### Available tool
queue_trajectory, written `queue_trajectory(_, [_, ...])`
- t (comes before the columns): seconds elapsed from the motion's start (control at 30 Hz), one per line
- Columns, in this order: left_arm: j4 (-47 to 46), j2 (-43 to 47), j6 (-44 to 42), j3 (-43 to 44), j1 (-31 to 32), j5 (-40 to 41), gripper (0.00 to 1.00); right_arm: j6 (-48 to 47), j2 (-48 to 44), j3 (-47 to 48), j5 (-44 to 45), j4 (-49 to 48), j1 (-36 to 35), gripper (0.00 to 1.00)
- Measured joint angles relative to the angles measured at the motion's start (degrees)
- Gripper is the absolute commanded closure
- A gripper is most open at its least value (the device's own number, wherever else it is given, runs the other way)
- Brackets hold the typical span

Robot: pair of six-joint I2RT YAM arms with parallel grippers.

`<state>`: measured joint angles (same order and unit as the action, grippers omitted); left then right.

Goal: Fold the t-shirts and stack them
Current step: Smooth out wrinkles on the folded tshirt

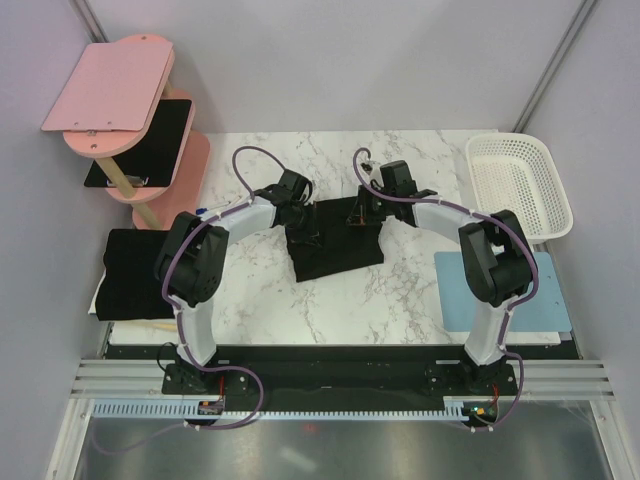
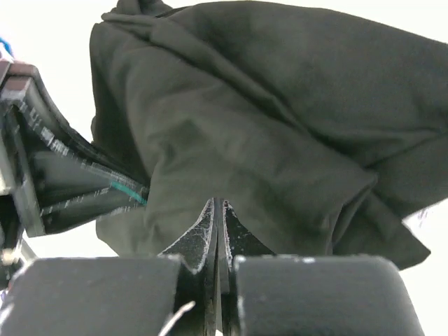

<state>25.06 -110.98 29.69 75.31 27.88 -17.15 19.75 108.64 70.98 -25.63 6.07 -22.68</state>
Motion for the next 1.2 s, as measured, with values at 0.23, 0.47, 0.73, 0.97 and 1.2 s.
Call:
queue_trajectory(0.23, [-0.3, -0.9, 0.1, 1.2, 0.6, 0.2, 0.98, -0.1, 7.8, 6.2, 2.5, 2.3, 0.0, 1.0])
queue_trajectory(0.47, [0.9, -1.0, -0.2, 2.2, 0.7, 2.3, 0.98, 0.0, 11.9, 11.7, 6.3, 3.2, 0.4, 1.0])
queue_trajectory(0.73, [1.9, -3.5, -1.2, 3.1, 0.8, 3.8, 0.98, 1.9, 17.0, 20.2, 7.7, 0.7, 3.4, 1.0])
queue_trajectory(0.97, [1.8, -4.1, -1.9, 3.4, 0.9, 4.2, 0.98, 4.4, 23.7, 25.0, 6.3, -1.2, 4.5, 1.0])
queue_trajectory(1.2, [2.0, -3.2, -2.7, 3.3, 1.0, 6.1, 0.98, 5.1, 24.2, 23.8, 5.7, -5.0, 4.5, 1.0])
